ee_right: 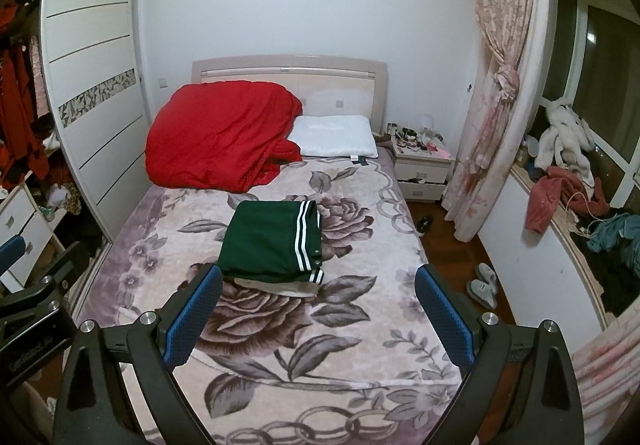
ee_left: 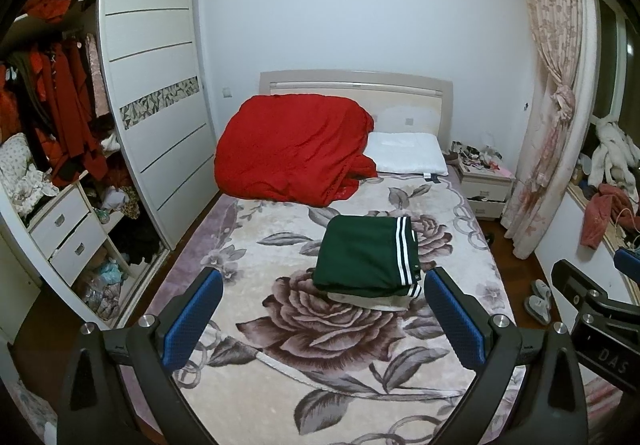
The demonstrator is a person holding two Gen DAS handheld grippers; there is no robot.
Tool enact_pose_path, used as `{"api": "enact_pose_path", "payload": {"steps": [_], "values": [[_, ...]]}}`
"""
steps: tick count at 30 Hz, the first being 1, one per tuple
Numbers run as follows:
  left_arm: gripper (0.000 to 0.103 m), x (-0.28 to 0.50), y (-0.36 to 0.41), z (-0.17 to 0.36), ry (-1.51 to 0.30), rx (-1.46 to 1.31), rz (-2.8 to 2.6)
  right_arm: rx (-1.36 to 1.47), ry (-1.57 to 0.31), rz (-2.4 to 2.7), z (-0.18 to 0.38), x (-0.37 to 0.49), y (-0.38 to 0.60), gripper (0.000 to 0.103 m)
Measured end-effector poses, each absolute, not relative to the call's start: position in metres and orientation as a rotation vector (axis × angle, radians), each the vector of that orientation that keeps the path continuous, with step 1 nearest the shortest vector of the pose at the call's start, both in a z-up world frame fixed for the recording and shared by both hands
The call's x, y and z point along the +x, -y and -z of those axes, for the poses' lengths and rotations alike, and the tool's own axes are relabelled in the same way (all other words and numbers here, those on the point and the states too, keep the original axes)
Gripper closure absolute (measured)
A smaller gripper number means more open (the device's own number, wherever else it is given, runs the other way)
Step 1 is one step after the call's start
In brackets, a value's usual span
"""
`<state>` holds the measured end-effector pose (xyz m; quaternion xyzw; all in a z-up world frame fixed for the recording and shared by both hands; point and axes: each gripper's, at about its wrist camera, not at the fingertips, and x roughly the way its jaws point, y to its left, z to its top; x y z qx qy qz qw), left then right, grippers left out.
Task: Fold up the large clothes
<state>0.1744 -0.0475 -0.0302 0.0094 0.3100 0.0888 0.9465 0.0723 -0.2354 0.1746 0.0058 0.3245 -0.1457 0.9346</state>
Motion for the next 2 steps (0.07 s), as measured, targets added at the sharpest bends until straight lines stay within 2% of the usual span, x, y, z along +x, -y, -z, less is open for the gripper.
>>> {"api": "enact_pose_path", "payload": {"steps": [2], "values": [[0.000, 0.1726, 0.0484, 0.0304, -0.628, 0.015, -0.182, 0.010, -0.664, 0.297, -0.1752, 0.0747, 0.2344, 0.005]]}}
